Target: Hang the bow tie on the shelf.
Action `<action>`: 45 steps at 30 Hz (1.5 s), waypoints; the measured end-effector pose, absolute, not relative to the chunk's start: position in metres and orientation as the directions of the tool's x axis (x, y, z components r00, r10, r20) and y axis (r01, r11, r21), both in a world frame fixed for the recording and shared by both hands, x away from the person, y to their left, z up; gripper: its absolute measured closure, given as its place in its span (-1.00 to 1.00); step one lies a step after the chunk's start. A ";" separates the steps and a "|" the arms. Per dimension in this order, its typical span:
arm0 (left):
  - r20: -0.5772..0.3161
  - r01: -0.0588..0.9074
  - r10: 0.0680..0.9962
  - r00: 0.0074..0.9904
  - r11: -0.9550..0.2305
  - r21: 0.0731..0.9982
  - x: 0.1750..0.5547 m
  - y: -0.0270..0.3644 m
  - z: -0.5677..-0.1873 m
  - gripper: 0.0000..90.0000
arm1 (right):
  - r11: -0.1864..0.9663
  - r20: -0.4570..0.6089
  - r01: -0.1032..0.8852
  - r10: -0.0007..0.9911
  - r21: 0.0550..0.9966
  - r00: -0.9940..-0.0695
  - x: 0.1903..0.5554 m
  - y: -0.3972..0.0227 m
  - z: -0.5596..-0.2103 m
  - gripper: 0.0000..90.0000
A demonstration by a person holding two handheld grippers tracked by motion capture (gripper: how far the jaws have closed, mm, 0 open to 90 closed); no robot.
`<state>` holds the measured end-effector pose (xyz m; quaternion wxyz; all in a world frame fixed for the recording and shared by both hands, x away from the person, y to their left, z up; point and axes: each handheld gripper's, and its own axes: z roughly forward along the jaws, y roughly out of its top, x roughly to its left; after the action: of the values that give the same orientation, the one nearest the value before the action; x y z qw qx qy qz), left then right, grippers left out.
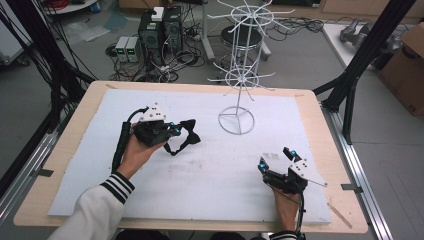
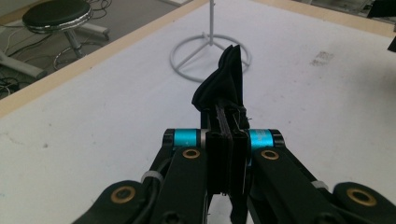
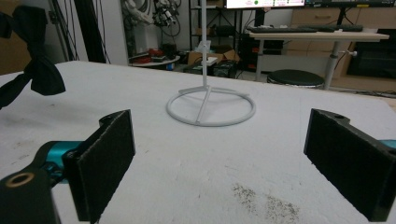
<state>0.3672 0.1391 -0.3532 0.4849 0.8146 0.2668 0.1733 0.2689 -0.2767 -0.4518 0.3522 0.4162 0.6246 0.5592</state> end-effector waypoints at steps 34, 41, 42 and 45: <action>0.027 0.159 0.478 0.878 -0.345 0.925 0.388 0.086 -0.291 0.98 | 0.036 0.023 0.138 0.916 0.990 -0.400 0.270 -0.276 -0.451 -0.83; 0.041 0.134 0.473 0.880 -0.331 0.934 0.390 0.078 -0.281 0.98 | 0.039 0.018 0.134 0.915 0.990 -0.402 0.270 -0.276 -0.451 -0.83; 0.044 0.129 0.468 0.882 -0.331 0.935 0.391 0.077 -0.280 0.98 | 0.039 0.018 0.134 0.915 0.990 -0.402 0.270 -0.276 -0.451 -0.83; 0.047 0.125 0.468 0.883 -0.329 0.936 0.393 0.074 -0.278 0.98 | 0.040 0.018 0.135 0.915 0.990 -0.403 0.270 -0.275 -0.451 -0.83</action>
<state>0.3928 0.0744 -0.2781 0.5490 0.8000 0.1851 0.1563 0.2700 -0.2753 -0.4514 0.3524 0.4174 0.6290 0.5531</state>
